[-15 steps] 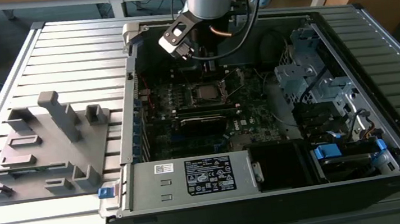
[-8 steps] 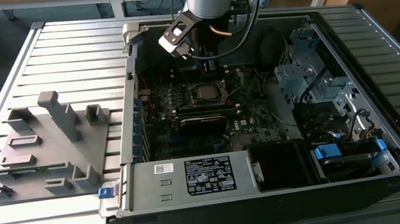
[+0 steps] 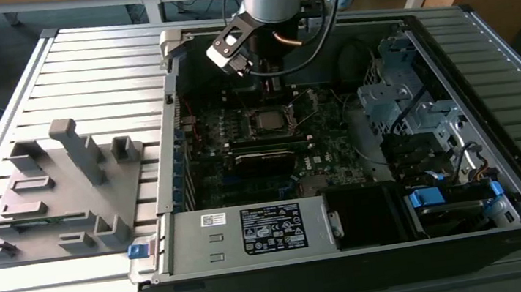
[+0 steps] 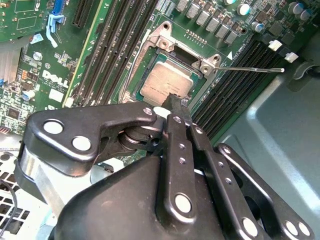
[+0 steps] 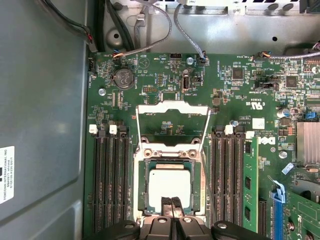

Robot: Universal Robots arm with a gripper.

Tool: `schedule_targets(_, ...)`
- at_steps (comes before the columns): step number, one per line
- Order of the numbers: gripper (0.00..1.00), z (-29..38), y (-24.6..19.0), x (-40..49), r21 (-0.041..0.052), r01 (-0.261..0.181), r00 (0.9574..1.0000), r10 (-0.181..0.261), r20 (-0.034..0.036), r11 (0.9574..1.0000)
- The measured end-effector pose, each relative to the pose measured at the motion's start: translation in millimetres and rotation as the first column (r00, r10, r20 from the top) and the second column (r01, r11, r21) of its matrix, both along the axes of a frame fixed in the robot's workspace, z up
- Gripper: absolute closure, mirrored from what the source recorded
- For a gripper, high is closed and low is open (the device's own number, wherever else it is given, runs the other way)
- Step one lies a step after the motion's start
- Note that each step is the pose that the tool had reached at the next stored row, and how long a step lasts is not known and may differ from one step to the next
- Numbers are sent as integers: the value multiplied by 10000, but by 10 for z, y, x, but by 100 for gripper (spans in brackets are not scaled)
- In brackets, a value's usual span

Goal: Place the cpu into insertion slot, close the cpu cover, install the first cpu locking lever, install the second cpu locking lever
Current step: 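Close the cpu cover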

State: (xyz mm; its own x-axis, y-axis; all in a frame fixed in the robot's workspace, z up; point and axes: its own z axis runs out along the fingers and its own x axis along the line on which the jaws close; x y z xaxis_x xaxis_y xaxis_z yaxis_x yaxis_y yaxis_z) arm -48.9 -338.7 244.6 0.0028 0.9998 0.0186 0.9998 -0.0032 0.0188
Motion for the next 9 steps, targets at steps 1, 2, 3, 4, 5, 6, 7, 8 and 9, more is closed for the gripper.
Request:
schedule_targets(1, 90, 0, 0, 0, 2, 0, 10000, 0, 1, 10000)
schedule_targets(2, 90, 2, 0, 0, 0, 0, 10000, 0, 0, 10000)
schedule_targets(3, 90, 3, 0, 0, 0, 0, 10000, 0, 0, 10000)
schedule_targets(4, 90, 3, 0, 0, 0, 0, 10000, 0, 0, 10000)
schedule_targets(5, 90, 4, 0, 0, 0, 0, 10000, 0, 0, 10000)
schedule_targets(6, 90, 6, 0, 0, -2, 0, 10000, 0, -1, 10000)
schedule_targets(7, 90, 10, -1, 0, -5, 0, 10000, 0, -3, 10000)
schedule_targets(8, 90, 12, 0, 0, -2, 0, 10000, 0, -1, 10000)
schedule_targets(9, 90, 14, 0, 0, -1, 0, 10000, 0, 0, 10000)
